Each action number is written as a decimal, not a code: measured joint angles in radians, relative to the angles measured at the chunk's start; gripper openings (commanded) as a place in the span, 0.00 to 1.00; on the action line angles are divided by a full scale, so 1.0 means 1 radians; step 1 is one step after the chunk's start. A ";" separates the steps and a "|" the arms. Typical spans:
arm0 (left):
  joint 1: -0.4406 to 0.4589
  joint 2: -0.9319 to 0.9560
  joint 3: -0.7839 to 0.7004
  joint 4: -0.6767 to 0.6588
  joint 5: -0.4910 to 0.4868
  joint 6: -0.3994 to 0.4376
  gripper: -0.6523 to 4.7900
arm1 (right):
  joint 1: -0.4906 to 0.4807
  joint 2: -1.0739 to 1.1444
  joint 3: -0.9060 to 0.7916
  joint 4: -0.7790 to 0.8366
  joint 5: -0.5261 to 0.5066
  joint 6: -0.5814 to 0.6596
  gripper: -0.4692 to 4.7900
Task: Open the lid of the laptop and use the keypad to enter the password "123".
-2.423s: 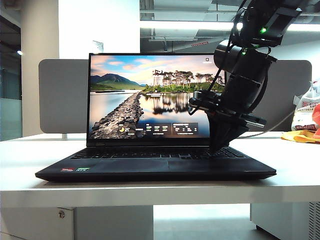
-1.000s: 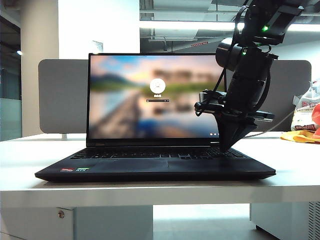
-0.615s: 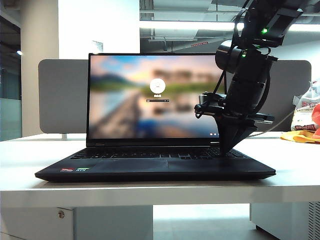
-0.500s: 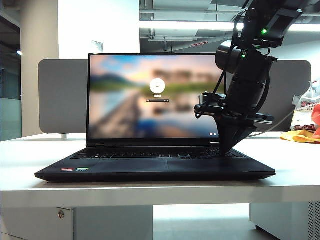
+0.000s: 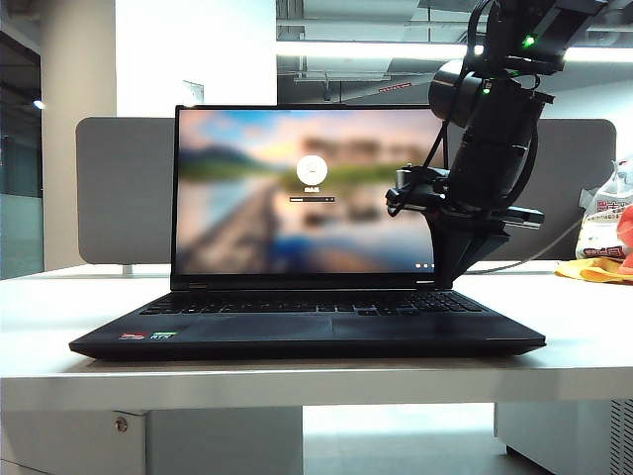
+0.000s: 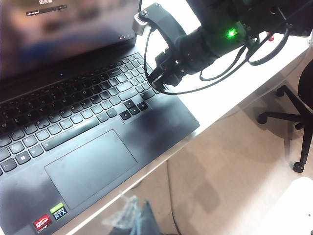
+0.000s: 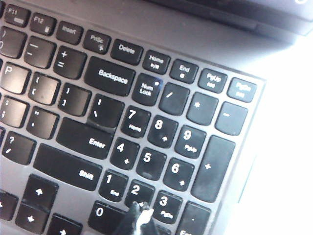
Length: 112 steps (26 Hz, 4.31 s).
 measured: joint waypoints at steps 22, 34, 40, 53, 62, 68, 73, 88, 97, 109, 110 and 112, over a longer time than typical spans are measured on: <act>0.000 0.000 0.000 0.000 0.000 0.000 0.11 | 0.000 0.037 0.006 -0.037 0.057 -0.019 0.07; 0.000 -0.004 0.000 0.000 -0.057 0.019 0.11 | 0.001 -0.206 0.000 0.020 0.066 -0.023 0.07; 0.000 -0.080 -0.001 0.001 -0.190 0.039 0.11 | 0.008 -0.233 -0.003 -0.034 0.058 -0.023 0.07; 0.001 -0.433 -0.335 0.074 -0.408 0.027 0.11 | 0.045 -0.837 -0.569 0.154 0.058 -0.006 0.07; 0.001 -0.652 -0.561 0.059 -0.433 -0.058 0.11 | 0.045 -1.201 -0.884 0.154 0.085 0.076 0.07; 0.001 -0.691 -0.576 0.062 -0.433 -0.061 0.11 | 0.045 -1.278 -0.930 0.146 0.082 0.077 0.07; 0.000 -0.691 -0.576 0.060 -0.430 -0.061 0.11 | 0.045 -1.284 -0.930 0.130 0.082 0.077 0.07; 0.009 -0.693 -0.576 0.056 -0.437 -0.026 0.11 | 0.045 -1.284 -0.931 0.123 0.082 0.077 0.07; 0.329 -0.771 -0.781 0.323 -0.473 0.053 0.11 | 0.045 -1.284 -0.931 0.122 0.082 0.077 0.07; 0.552 -0.941 -1.077 0.623 -0.430 0.051 0.11 | 0.044 -1.284 -0.931 0.123 0.083 0.077 0.07; 0.565 -0.945 -1.084 0.625 -0.430 0.051 0.11 | 0.044 -1.284 -0.931 0.122 0.084 0.076 0.07; 0.579 -0.952 -1.093 0.622 -0.430 0.051 0.11 | 0.044 -1.284 -0.931 0.122 0.084 0.077 0.07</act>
